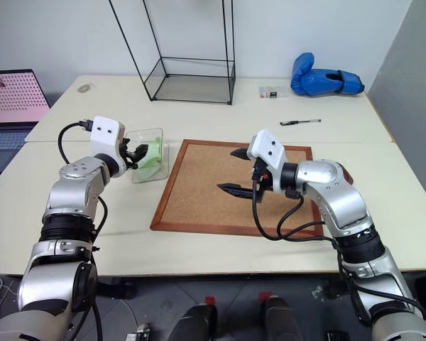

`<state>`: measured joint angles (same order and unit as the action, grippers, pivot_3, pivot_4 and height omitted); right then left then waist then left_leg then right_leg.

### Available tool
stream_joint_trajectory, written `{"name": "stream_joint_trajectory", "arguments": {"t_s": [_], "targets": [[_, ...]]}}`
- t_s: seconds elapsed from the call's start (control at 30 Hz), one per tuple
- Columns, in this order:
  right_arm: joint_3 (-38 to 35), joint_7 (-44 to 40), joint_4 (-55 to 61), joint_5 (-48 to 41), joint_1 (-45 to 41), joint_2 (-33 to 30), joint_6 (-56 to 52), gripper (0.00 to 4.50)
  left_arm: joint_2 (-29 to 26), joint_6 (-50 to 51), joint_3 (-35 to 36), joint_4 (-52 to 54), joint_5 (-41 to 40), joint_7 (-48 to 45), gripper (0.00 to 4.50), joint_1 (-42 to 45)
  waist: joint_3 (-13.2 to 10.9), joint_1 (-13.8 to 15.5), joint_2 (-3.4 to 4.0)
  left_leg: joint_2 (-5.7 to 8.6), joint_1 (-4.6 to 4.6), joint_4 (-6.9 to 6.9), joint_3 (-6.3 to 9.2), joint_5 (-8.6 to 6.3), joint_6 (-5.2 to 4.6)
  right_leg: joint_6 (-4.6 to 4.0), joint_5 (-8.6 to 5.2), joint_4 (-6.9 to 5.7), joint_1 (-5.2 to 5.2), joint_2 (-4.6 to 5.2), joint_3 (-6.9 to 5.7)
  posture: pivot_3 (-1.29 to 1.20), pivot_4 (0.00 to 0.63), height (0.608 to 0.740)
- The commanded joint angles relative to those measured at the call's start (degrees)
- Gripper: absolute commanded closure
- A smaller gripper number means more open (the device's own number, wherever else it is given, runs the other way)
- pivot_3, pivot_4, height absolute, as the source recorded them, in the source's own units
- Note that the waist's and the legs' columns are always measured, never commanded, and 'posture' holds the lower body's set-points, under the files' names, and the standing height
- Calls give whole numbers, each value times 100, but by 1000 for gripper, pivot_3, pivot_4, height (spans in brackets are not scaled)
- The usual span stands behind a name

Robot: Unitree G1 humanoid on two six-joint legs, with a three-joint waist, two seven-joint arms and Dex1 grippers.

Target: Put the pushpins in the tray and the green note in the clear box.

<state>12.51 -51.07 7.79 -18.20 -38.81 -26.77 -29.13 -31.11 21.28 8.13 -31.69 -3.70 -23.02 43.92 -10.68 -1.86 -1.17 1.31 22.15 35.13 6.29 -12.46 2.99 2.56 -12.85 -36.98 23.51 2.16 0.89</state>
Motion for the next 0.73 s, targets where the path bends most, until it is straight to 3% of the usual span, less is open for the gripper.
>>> {"name": "stream_joint_trajectory", "arguments": {"t_s": [0.03, 0.23, 0.4, 0.73], "targets": [[-310, 168, 286, -92, -18, -12, -52, 0, -68, -124, 55, 899, -144, -129, 1289, 38, -1, 1, -1, 0, 1, 0, 0, 0, 0, 0, 0, 0, 0, 0, 0, 0, 150, 740], [-986, 945, 663, -71, 684, 6, -21, 0, -58, -99, -257, 2886, -487, -885, 1289, -971, 0, 7, -1, 1, 5, -1, -3, -1, 2, -1, 0, 4, 1, 8, 6, 0, 150, 740], [-1426, 1387, 965, -74, 1781, 133, 318, 0, -19, 199, -462, 4002, -1034, -1511, 1289, -1886, -1, 15, -2, 0, 6, 0, -6, -1, 2, -2, 0, 2, 4, 6, 8, 0, 150, 740], [-1245, 1298, 731, 109, 2447, 5, 657, 0, -11, 422, -589, 4569, -1479, -1879, 1289, -2546, 0, -18, -2, -9, -20, 1, -15, -1, 1, -7, -1, -4, -12, -7, 11, 0, 150, 740]]}}
